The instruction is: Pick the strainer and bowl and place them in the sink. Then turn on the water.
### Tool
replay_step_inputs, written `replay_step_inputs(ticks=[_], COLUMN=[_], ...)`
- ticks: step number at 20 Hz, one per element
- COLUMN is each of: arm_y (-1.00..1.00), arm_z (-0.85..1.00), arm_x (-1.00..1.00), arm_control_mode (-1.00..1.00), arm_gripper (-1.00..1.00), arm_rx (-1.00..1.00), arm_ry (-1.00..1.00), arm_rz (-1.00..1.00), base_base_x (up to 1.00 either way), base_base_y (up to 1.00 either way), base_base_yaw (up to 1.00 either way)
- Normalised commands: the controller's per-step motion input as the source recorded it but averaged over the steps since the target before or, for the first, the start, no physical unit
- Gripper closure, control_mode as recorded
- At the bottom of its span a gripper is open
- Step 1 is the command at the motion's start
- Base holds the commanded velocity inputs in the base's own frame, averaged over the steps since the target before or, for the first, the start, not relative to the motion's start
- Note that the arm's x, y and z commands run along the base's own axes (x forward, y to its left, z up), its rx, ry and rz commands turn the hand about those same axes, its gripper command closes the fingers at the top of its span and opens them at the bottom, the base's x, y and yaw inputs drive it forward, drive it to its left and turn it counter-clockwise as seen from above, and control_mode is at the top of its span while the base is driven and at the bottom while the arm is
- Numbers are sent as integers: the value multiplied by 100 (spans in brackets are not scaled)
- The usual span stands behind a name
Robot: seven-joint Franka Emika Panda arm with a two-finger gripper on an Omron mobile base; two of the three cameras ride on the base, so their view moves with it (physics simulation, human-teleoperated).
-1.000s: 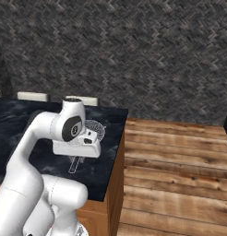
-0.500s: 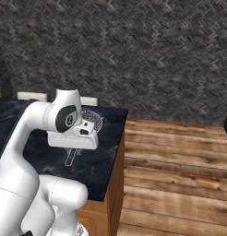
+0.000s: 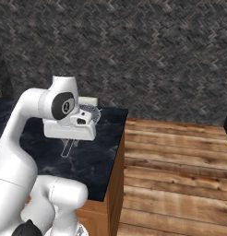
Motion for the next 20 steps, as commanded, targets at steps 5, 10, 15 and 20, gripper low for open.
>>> replay_step_inputs(ticks=[5, 10, 15, 20], arm_y=[0, 0, 0, 0], arm_z=[19, 0, 0, 0], arm_x=[-12, -2, 0, 0], arm_control_mode=[-100, 100, 100, 100], arm_gripper=[100, 100, 100, 100], arm_rx=[0, 0, 0, 0], arm_ry=[0, 0, 0, 0], arm_rz=[0, 0, 0, 0], base_base_x=[0, -20, -90, -66], base_base_y=[0, 0, -45, -44], base_base_yaw=[0, 0, -20, -54])
